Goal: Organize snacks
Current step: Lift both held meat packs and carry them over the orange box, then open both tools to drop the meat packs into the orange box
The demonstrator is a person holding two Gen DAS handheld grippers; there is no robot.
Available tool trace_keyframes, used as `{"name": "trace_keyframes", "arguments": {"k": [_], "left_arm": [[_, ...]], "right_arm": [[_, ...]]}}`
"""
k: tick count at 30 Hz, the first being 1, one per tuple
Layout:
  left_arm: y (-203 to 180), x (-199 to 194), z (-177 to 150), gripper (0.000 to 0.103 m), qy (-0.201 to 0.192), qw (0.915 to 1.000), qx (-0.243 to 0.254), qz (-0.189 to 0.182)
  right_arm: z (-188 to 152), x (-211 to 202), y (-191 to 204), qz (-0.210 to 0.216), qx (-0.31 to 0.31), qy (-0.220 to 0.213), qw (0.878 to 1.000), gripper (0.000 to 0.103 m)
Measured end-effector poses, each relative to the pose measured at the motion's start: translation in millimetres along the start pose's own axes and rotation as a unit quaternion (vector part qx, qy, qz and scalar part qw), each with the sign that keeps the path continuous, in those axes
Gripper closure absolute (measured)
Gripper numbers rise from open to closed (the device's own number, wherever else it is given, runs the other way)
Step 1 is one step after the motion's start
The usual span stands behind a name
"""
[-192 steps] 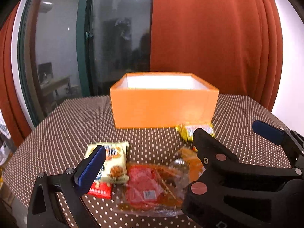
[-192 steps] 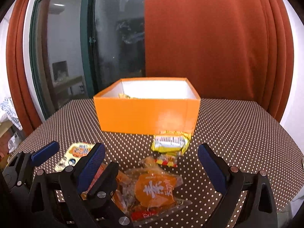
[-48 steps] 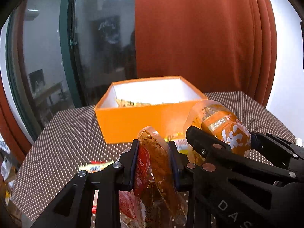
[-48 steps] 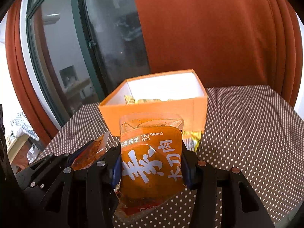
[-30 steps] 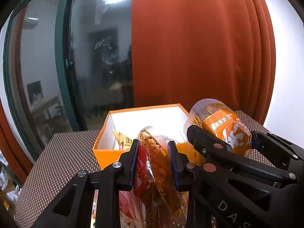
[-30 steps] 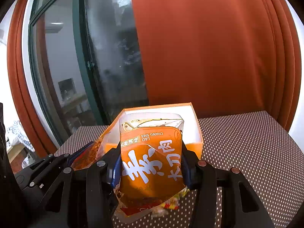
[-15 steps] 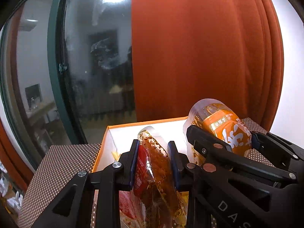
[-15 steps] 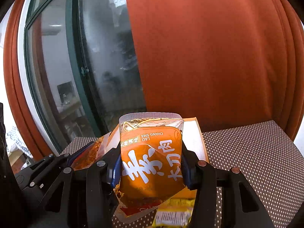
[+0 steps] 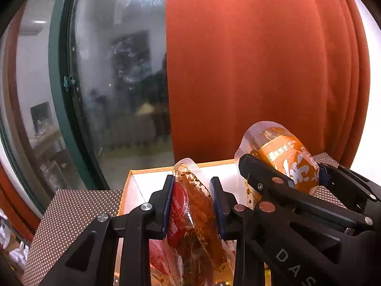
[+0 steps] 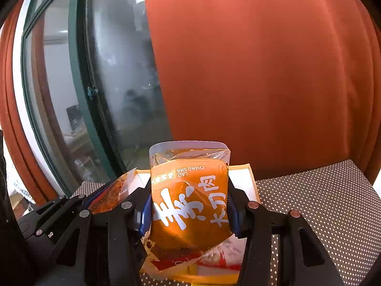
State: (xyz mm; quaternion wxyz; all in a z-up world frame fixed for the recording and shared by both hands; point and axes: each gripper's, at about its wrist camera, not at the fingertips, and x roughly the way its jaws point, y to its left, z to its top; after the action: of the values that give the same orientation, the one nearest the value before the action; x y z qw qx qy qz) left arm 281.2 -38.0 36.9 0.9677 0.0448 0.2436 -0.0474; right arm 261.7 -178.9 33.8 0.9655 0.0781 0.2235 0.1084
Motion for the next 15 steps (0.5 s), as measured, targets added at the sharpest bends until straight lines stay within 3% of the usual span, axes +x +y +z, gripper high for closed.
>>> {"name": "trace_keyframes", "arguments": {"k": [8,12,15], "left_arm": [[15,55,-10,0.073,0.043,0.9989,-0.020,0.000],[23,83,-15,0.073,0.061,0.9977,-0.022,0.020],[31,99,-20,0.066,0.095,0.9949,-0.031,0.015]], "right_arm": [[-2,51,-4,-0.007,0.006,0.039,0.999,0.050],[-7,77,-4,-0.017,0.005,0.062,0.998,0.050],[-11,93,-5,-0.020,0.003,0.082,0.996,0.050]]}}
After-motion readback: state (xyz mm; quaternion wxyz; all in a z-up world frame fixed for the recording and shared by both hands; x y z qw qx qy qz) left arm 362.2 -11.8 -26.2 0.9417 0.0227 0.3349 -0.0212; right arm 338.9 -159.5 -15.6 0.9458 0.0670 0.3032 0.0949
